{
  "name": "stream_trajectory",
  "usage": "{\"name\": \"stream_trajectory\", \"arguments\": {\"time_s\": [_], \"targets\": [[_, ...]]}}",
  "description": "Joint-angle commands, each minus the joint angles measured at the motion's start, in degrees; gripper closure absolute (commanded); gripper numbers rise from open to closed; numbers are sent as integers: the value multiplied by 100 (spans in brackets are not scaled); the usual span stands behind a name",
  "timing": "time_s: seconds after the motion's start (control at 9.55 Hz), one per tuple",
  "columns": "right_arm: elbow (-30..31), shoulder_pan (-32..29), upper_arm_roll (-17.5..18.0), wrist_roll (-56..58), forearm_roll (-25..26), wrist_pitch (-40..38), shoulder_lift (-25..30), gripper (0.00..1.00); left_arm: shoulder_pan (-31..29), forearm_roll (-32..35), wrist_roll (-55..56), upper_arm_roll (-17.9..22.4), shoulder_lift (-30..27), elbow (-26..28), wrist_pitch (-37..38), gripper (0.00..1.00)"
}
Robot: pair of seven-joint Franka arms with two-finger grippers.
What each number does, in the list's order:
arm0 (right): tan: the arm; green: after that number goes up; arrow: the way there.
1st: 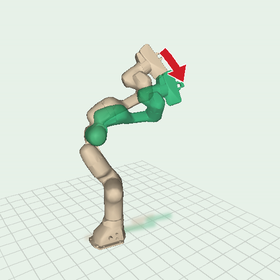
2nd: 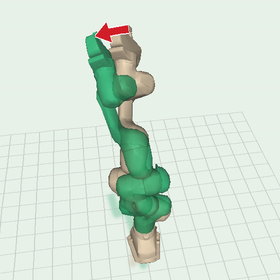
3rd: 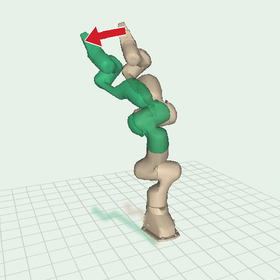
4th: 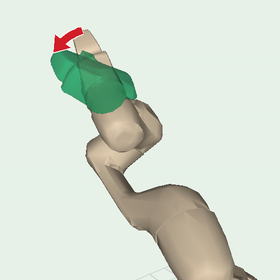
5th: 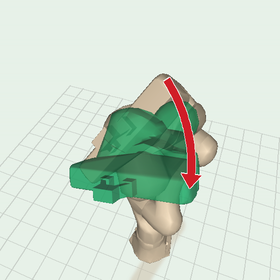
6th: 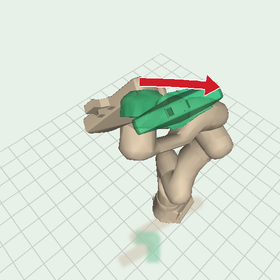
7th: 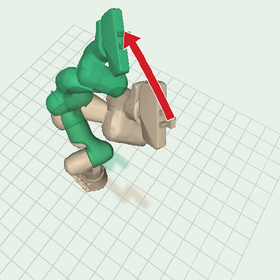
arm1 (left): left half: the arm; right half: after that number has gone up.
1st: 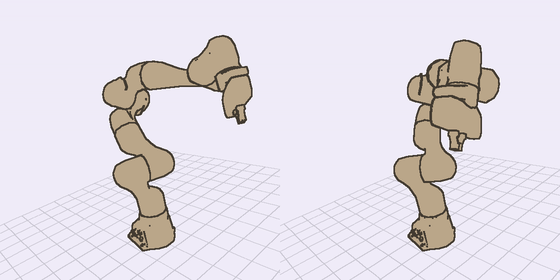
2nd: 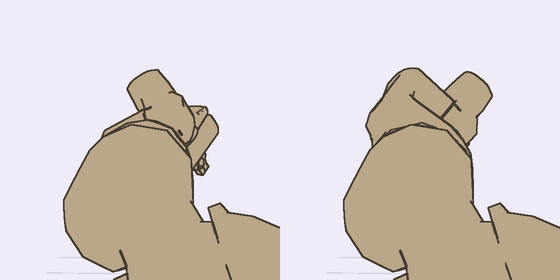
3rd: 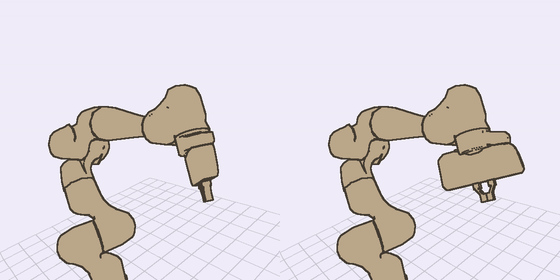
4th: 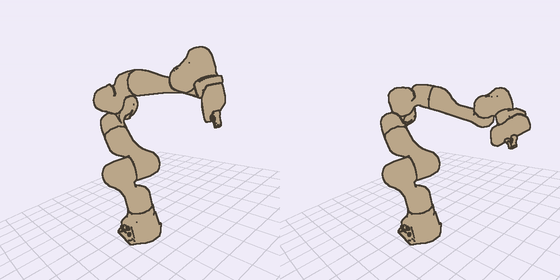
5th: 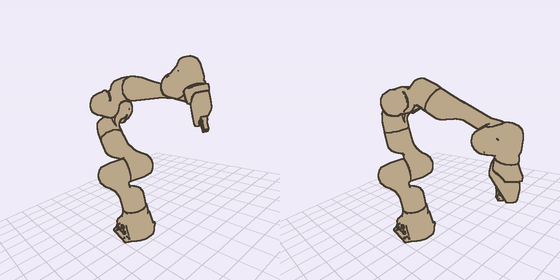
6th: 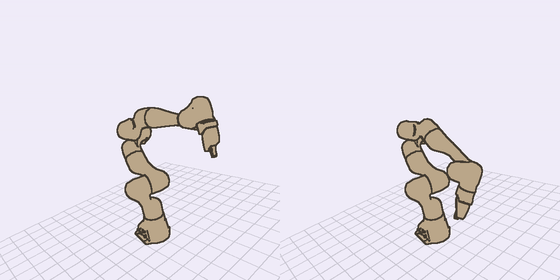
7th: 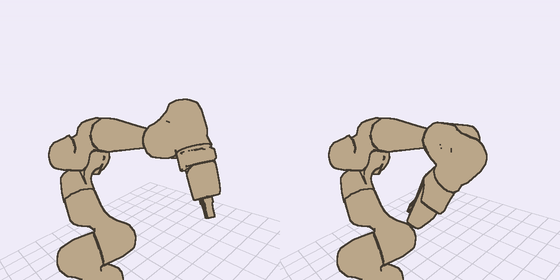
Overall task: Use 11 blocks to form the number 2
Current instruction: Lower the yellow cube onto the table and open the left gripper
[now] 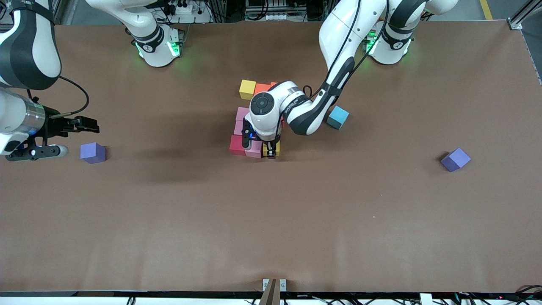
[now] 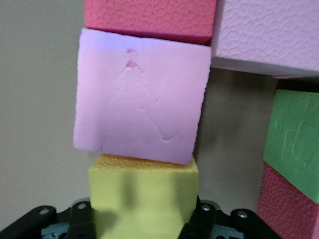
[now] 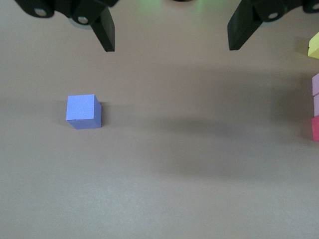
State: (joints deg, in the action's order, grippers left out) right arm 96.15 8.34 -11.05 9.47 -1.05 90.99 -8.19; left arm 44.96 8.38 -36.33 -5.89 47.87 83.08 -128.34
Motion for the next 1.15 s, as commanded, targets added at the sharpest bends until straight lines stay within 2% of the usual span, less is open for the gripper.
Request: {"name": "stream_trajectory", "arguments": {"time_s": [0.0, 0.52, 0.94, 1.05], "targets": [[-87, -131, 112, -85, 96, -28, -59, 0, 39, 85, 108, 36, 73, -72, -121, 1], [-87, -139, 112, -85, 96, -11, -59, 0, 5, 76, 170, 18, -76, -64, -121, 0], [-96, -174, 112, -85, 87, -11, -59, 0, 13, 15, 178, -60, -392, -20, 343, 0], [-105, -383, 364, -85, 70, -19, -42, 0, -4, 15, 248, -105, -515, -28, 553, 0]]}}
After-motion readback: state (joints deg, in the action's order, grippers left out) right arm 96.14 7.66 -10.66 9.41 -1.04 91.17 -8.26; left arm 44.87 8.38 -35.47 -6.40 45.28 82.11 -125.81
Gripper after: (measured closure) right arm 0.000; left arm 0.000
